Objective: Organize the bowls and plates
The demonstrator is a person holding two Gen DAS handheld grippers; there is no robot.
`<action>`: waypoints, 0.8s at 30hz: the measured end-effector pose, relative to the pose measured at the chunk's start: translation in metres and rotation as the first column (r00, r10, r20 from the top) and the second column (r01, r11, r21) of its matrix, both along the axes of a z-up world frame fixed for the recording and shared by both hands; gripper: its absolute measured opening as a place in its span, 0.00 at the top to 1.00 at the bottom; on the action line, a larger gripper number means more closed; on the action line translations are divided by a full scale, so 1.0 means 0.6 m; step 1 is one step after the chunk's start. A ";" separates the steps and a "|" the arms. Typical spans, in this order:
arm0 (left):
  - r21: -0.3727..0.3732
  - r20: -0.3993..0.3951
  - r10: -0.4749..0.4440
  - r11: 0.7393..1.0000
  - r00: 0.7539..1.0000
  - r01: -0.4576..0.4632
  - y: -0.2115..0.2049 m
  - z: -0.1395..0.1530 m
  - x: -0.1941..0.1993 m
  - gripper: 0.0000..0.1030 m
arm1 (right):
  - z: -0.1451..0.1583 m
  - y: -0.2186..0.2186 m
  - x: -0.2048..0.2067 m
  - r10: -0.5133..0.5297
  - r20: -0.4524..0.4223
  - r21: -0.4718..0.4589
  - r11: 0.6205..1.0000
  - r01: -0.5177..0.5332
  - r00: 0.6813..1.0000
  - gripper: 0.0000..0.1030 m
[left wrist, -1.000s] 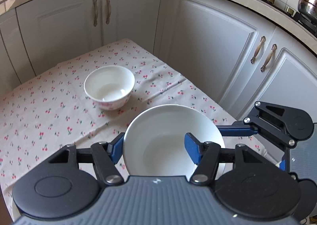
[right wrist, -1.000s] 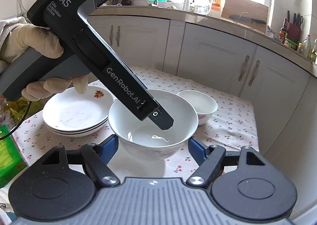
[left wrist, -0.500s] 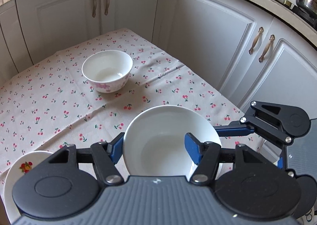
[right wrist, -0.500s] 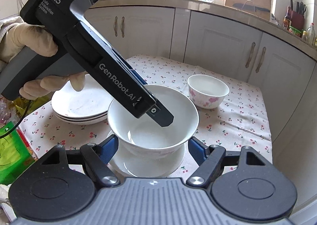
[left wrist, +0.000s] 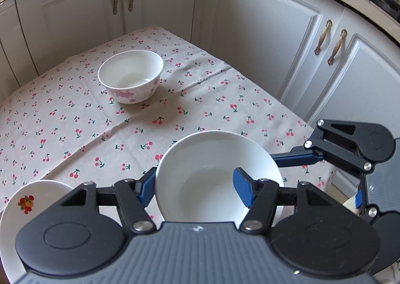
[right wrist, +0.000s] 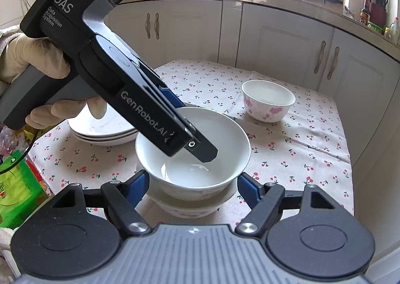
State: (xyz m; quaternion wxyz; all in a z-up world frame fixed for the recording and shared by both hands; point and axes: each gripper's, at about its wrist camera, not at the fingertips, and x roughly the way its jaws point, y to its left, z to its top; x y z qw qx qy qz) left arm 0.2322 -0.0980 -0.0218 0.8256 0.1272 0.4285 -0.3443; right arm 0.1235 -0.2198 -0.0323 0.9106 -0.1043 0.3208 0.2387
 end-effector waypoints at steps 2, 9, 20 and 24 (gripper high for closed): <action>0.006 0.003 -0.003 1.000 1.000 0.003 -0.001 -0.004 -0.001 0.39 | -0.001 0.000 0.000 0.001 -0.002 0.002 1.000 -0.001 1.000 0.21; 0.009 0.002 -0.010 1.000 1.000 0.010 -0.001 -0.012 -0.003 0.39 | -0.008 -0.001 0.001 0.004 -0.019 0.000 1.000 -0.004 1.000 0.21; -0.013 0.006 -0.021 1.000 1.000 0.021 0.006 -0.015 -0.004 0.36 | -0.010 0.000 0.000 -0.003 -0.011 -0.006 1.000 0.003 1.000 0.16; -0.016 0.019 -0.012 1.000 1.000 0.013 0.010 -0.012 -0.004 0.30 | -0.003 -0.001 -0.006 0.005 0.010 0.017 1.000 -0.005 1.000 0.08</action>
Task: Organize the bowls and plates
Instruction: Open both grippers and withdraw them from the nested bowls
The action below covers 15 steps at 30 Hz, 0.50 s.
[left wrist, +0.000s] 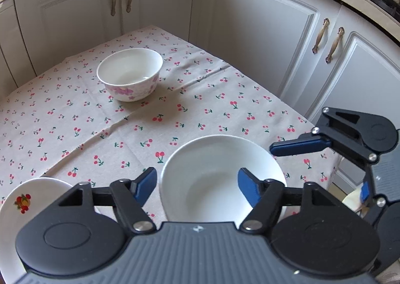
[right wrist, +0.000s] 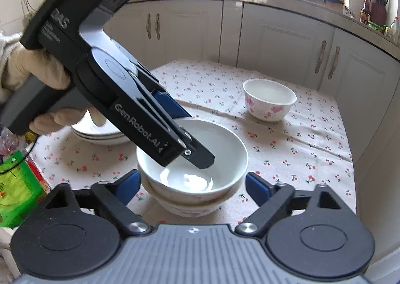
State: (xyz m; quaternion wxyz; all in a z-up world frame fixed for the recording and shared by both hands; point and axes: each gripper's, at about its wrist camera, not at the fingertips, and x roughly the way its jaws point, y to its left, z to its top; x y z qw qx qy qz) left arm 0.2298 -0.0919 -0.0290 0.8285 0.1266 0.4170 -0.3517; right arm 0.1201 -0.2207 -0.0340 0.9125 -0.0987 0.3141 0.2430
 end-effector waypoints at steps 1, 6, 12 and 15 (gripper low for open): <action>-0.002 0.005 0.002 1.000 1.000 -0.002 0.002 0.002 0.000 0.29 | 0.003 0.000 -0.001 0.002 0.006 0.003 1.000 -0.002 1.000 0.07; -0.023 0.057 0.013 1.000 0.998 -0.011 0.011 0.025 0.004 0.19 | 0.016 -0.002 -0.001 0.008 0.031 0.006 1.000 -0.008 0.999 0.05; -0.031 0.104 0.030 0.999 0.994 -0.027 0.015 0.053 0.030 0.18 | 0.033 -0.017 0.016 -0.005 0.053 0.014 1.000 0.005 0.999 0.04; -0.034 0.130 0.043 0.999 0.991 -0.039 0.015 0.062 0.048 0.16 | 0.040 -0.028 0.031 -0.018 0.062 0.014 1.000 0.018 0.998 0.04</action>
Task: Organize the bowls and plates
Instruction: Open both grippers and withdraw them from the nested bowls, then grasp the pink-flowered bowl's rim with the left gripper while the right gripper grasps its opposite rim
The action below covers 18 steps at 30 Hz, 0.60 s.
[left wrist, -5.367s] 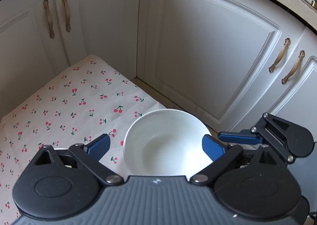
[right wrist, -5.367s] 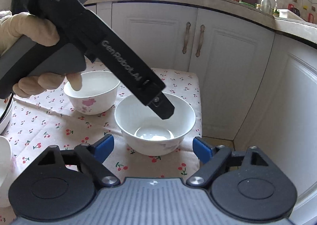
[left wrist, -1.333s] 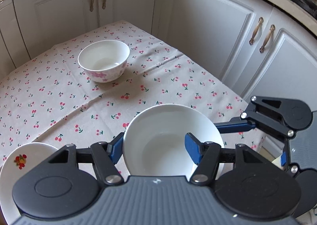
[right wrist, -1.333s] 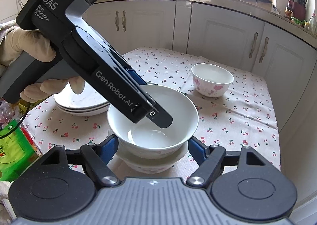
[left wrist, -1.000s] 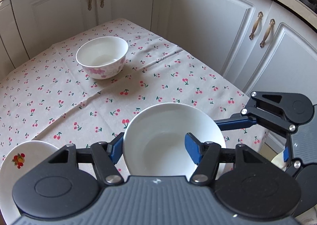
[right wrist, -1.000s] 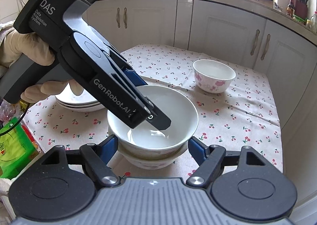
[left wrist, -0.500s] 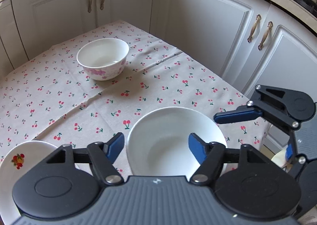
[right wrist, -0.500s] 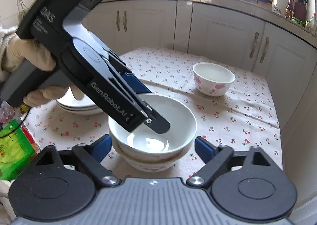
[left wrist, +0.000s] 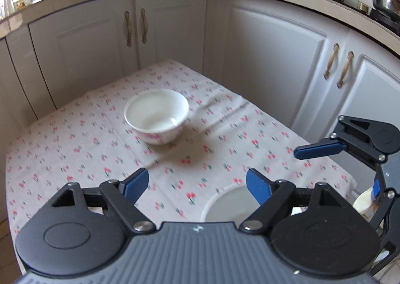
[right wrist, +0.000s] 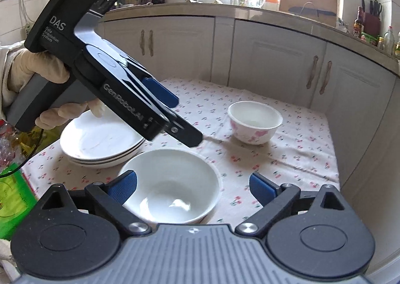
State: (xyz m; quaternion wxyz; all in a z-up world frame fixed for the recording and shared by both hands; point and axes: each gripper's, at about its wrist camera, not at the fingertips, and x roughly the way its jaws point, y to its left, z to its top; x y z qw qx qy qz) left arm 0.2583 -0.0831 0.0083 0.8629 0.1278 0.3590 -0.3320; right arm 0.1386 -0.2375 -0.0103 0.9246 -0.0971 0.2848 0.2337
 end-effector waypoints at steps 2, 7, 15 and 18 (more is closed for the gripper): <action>-0.014 0.014 0.010 1.000 1.000 -0.010 0.000 0.006 0.015 0.14 | 0.003 -0.007 0.012 -0.010 0.006 -0.004 1.000 0.010 1.000 0.04; -0.032 0.024 0.018 0.999 1.000 -0.017 -0.013 0.013 0.055 0.11 | 0.010 -0.023 0.052 -0.015 0.017 -0.018 1.000 0.015 1.000 0.04; -0.055 -0.005 0.037 0.998 0.999 -0.037 -0.034 0.007 0.140 0.06 | 0.009 -0.041 0.143 -0.019 0.008 -0.033 0.999 0.020 1.000 0.04; -0.043 -0.010 0.038 0.998 0.999 -0.038 -0.043 -0.002 0.172 0.06 | 0.004 -0.045 0.178 -0.010 0.003 -0.040 0.999 0.011 1.000 0.04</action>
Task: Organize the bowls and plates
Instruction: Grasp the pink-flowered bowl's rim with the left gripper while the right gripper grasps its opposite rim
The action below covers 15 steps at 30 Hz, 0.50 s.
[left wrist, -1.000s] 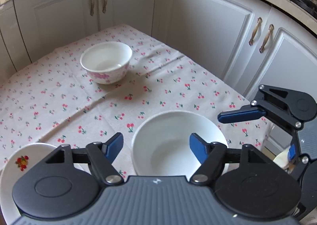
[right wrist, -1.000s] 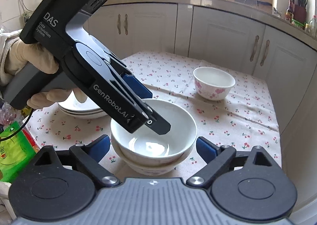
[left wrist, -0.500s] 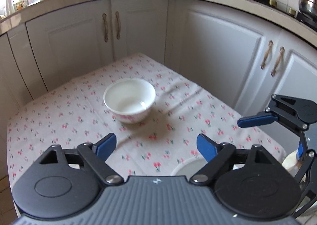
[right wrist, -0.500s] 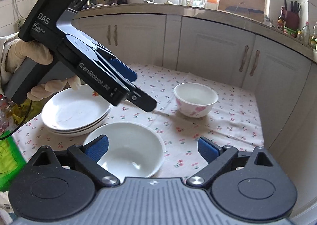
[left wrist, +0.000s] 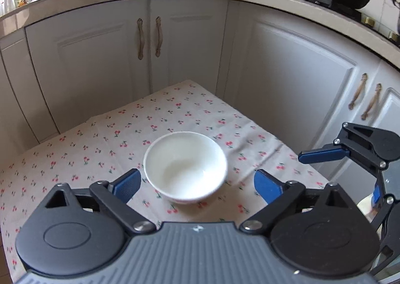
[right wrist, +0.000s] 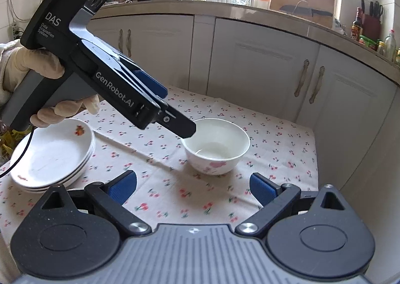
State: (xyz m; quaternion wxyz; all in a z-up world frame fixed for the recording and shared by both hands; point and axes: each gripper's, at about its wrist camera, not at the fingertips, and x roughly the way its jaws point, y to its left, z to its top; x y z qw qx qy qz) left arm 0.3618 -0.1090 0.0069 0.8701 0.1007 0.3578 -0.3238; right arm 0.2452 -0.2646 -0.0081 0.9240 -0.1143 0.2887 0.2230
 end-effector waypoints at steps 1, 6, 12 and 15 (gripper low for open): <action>-0.004 -0.006 0.007 1.000 1.000 -0.007 -0.001 -0.004 0.011 0.06 | -0.003 -0.001 0.014 -0.001 -0.003 -0.006 1.000 0.001 1.000 0.04; -0.009 -0.051 0.040 0.999 0.998 -0.041 -0.007 -0.027 0.070 0.06 | -0.023 -0.002 0.065 -0.002 -0.035 -0.017 1.000 0.001 0.999 0.04; -0.030 -0.118 0.052 0.998 0.992 -0.056 -0.015 -0.060 0.127 0.09 | -0.051 -0.002 0.119 -0.024 -0.064 -0.026 0.999 0.023 0.998 0.04; -0.030 -0.143 0.048 0.998 0.989 -0.053 -0.021 -0.074 0.145 0.17 | -0.062 0.002 0.138 -0.023 -0.069 -0.030 0.999 0.021 0.997 0.05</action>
